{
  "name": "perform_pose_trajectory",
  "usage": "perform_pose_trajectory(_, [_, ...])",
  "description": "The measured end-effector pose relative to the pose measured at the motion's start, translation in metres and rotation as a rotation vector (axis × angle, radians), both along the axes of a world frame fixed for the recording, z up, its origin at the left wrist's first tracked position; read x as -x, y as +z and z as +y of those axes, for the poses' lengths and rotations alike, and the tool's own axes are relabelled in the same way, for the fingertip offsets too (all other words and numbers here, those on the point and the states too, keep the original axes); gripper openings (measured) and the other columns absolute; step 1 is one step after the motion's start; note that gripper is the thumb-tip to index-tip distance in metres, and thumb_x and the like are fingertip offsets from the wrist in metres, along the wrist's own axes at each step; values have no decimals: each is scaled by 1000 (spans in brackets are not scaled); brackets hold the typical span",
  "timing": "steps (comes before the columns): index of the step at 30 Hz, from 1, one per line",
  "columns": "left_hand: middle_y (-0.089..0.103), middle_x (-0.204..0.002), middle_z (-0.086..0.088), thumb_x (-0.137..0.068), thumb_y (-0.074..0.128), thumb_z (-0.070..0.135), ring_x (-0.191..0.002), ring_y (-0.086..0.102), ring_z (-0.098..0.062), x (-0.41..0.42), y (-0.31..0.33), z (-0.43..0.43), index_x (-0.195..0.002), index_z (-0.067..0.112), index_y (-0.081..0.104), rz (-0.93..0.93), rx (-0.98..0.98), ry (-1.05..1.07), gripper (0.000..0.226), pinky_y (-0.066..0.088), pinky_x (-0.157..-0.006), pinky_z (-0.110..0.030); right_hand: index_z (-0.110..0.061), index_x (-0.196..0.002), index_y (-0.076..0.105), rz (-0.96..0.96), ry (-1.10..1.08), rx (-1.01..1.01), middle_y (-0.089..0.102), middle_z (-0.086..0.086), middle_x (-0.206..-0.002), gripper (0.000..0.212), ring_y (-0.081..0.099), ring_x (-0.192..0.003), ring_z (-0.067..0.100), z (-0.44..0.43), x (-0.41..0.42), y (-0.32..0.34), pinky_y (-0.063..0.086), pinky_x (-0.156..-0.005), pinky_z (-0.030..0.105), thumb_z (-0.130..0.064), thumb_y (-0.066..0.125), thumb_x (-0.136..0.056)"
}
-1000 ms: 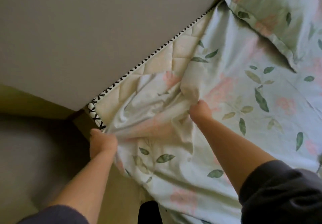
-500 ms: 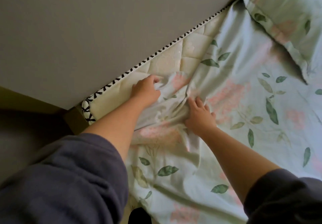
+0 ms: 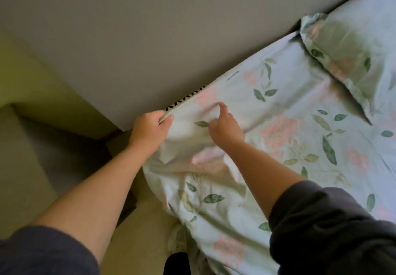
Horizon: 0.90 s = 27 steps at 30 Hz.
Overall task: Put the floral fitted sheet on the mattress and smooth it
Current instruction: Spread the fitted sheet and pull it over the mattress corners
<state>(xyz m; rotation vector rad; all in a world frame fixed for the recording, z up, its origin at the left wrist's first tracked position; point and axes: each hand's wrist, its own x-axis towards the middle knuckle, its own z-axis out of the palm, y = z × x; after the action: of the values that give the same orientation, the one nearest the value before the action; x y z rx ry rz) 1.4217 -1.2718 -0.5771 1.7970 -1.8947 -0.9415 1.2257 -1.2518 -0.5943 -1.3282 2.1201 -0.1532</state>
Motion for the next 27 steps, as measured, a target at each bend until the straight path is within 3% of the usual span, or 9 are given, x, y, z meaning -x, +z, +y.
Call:
perform_pose_trajectory(2, [40, -53, -4, -87, 59, 22, -51, 37, -20, -13, 28, -3, -60, 7, 44, 58, 36, 42, 35, 25, -51, -30, -39, -149, 4, -42, 53, 127, 49, 7, -126, 74, 57, -101, 31, -5, -20, 19, 45, -76, 38, -16, 43, -91])
perform_pose_trajectory(5, [42, -52, -1, -85, 60, 22, -49, 38, -18, -44, 53, 3, -60, 10, 47, 4, 61, 27, 30, 26, -48, -28, -44, -146, 9, -14, 185, 190, 57, 5, -107, 73, 56, -80, 24, -14, -37, 39, 47, -68, 35, -13, 43, -89])
perform_pose_trajectory(10, [48, -55, -1, -89, 56, 35, -53, 46, -22, -99, 72, 34, -62, 17, 46, -441, 90, 29, 34, 24, -46, -27, -45, -147, 0, 3, 265, 168, 53, 0, -71, 77, 55, -61, 18, -13, -63, 57, 49, -55, 34, -13, 43, -91])
perform_pose_trajectory(15, [54, -59, -2, -86, 59, 27, -56, 52, -23, -132, 75, 43, -65, 18, 57, -647, 20, 313, 23, 40, -57, -29, -38, -145, 23, -60, 451, 58, 53, -2, -71, 70, 56, -67, 20, -12, -93, 61, 50, -56, 33, -7, 39, -85])
perform_pose_trajectory(17, [52, -56, -2, -85, 59, 23, -52, 51, -22, -141, 66, 41, -59, 14, 54, -495, -29, 474, 28, 40, -53, -28, -33, -139, 31, -72, 476, 45, 55, -1, -72, 63, 56, -68, 21, -13, -102, 56, 44, -54, 30, -7, 42, -83])
perform_pose_trajectory(21, [50, -62, -5, -81, 59, 30, -62, 47, -19, -142, 60, 35, -59, 12, 52, 348, -72, 780, 29, 32, -59, -30, -22, -128, 38, -96, 397, 85, 55, 2, -78, 46, 54, -69, 23, -25, -108, 50, 41, -58, 30, -9, 45, -84])
perform_pose_trajectory(23, [53, -65, -4, -82, 60, 34, -65, 50, -18, -142, 57, 38, -59, 17, 51, 427, -62, 845, 30, 36, -59, -29, -19, -126, 39, -121, 352, 97, 53, 5, -84, 42, 50, -67, 22, -32, -111, 50, 37, -55, 28, -9, 45, -85])
perform_pose_trajectory(25, [50, -62, -3, -83, 60, 37, -60, 49, -21, -150, 56, 43, -60, 17, 45, 184, -7, 834, 34, 35, -53, -28, -17, -124, 40, -146, 339, 110, 54, 8, -89, 39, 49, -67, 22, -36, -112, 51, 34, -52, 28, -9, 43, -86])
perform_pose_trajectory(27, [46, -60, -2, -86, 60, 35, -55, 45, -22, -162, 55, 44, -64, 17, 43, -289, 74, 711, 33, 29, -47, -25, -18, -126, 39, -179, 345, 102, 58, 11, -100, 39, 52, -73, 22, -37, -111, 50, 38, -57, 28, -11, 44, -88])
